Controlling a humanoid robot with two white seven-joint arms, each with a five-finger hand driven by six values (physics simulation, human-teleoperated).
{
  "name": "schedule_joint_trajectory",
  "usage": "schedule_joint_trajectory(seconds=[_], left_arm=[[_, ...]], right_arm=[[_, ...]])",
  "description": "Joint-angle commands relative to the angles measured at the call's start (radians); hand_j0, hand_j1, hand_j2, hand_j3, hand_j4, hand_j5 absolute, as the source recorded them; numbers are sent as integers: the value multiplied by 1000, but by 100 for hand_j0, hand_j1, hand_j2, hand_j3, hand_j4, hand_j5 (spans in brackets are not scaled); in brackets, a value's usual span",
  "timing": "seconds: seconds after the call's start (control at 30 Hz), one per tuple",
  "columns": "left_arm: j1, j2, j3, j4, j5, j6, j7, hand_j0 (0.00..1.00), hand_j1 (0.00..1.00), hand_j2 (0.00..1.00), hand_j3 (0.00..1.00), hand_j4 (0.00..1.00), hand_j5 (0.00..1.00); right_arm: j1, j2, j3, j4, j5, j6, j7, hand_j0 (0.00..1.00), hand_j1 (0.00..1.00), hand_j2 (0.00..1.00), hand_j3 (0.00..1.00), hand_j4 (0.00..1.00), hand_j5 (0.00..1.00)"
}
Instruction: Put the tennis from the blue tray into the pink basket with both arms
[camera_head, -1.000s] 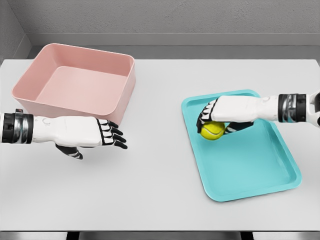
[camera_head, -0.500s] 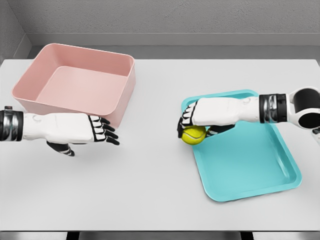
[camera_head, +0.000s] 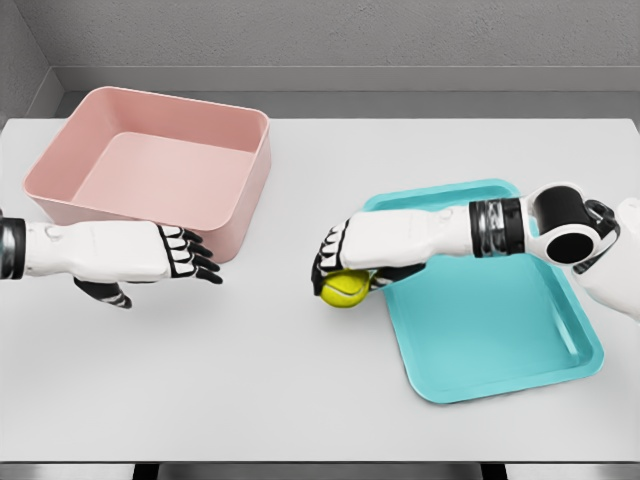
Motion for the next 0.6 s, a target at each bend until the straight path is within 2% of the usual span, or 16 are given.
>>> schedule_joint_trajectory(seconds=[0.0,0.3,0.43,0.57], left_arm=[[2,2,1,0,4,2,0,100,100,100,100,100,100],[0,16,2,0,4,2,0,100,100,100,100,100,100],[2,22,2,1,3,2,0,100,100,100,100,100,100],[2,26,13,0,4,2,2,100,100,100,100,100,100]], right_arm=[[0,22,8,2,-7,3,1,62,62,62,62,62,62],[-26,108,66,82,2,3,3,62,62,62,62,62,62],[-41,171,97,151,4,3,1,62,62,62,62,62,62],[-41,182,111,176,5,3,3,62,62,62,62,62,62]])
